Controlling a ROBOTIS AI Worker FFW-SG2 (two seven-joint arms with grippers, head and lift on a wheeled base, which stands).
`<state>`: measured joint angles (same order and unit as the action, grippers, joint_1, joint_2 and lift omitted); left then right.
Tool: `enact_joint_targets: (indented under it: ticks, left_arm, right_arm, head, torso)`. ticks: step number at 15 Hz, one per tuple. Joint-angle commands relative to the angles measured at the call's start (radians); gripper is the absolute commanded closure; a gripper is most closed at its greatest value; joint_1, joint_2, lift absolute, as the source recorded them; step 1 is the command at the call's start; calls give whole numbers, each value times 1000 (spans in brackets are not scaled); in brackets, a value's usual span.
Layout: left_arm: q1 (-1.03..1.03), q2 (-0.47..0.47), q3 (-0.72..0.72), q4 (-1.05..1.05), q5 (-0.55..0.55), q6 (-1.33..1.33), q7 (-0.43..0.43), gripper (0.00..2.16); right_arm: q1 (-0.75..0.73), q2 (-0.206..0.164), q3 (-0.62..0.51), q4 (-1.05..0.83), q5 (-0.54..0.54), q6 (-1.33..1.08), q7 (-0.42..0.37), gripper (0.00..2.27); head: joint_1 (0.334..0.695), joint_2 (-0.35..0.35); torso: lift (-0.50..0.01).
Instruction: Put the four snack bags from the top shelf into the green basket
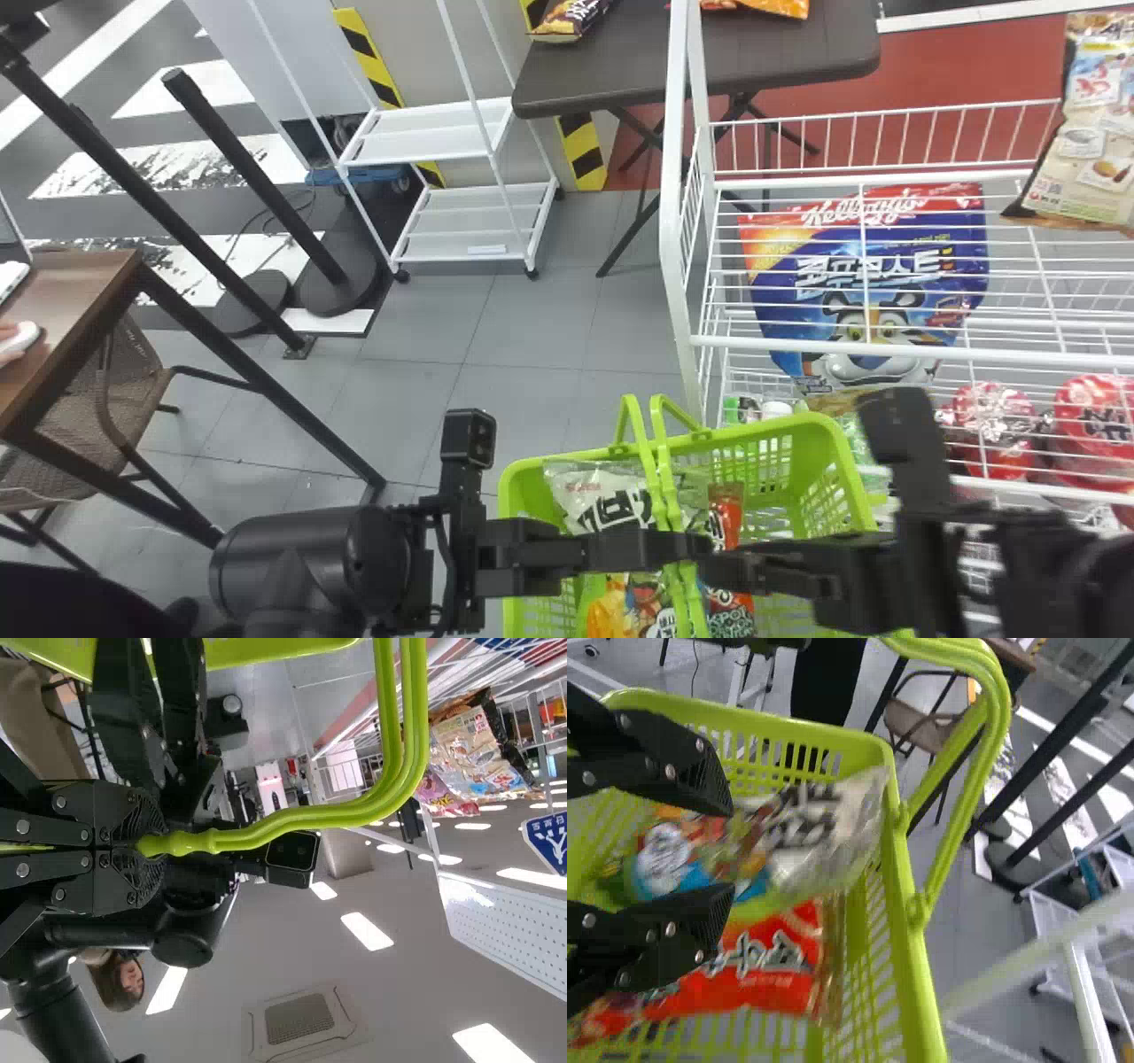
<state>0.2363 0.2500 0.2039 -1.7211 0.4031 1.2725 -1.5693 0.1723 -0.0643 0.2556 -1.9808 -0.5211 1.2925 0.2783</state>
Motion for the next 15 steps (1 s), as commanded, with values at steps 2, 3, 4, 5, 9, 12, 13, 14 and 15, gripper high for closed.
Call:
enact_joint_targets:
  ticks: [2, 3, 4, 5, 9, 12, 13, 14, 15]
  left_arm:
    - [-5, -1, -3, 1, -4, 0, -11, 2148]
    - [-8, -1, -8, 1, -4, 0, -11, 2148]
    - [-9, -1, -11, 3, -6, 0, -11, 2148]
    - [-12, -1, -11, 5, -7, 0, -11, 2148]
    - [-21, -1, -8, 12, -10, 0, -11, 2148]
    - [-25, -1, -6, 17, -10, -3, -11, 2148]
    - [-25, -1, -3, 18, -10, -3, -11, 2148]
    - [-26, -1, 0, 21, -10, -3, -11, 2148]
    - [-25, 0, 2, 26, -10, -3, -11, 2148]
  right_arm:
    - [61, -22, -226, -171, -22, 51, 25, 53]
    - [61, -22, -309, -197, -17, 35, 29, 60]
    - [46, -22, -369, -197, 6, -17, 29, 63]
    - [26, -22, -412, -188, 35, -118, 27, 63]
    - [-125, -19, -475, -12, 217, -314, 19, 63]
    - [-246, 1, -466, 191, 339, -526, 4, 63]
    - [-289, 6, -452, 264, 368, -584, -16, 63]
    - [-326, 9, -443, 329, 388, -643, -37, 63]
    - [-362, 18, -435, 395, 405, -686, -68, 63]
  head:
    - [695, 346]
    - [695, 299]
    - [695, 253]
    - [695, 192]
    - [695, -64]
    - [695, -149]
    - [695, -159]
    - [695, -165]
    - [695, -172]
  torso:
    - [0]
    - [0]
    - [0]
    - [0]
    - [0]
    - [0]
    - [0]
    - [0]
    - [0]
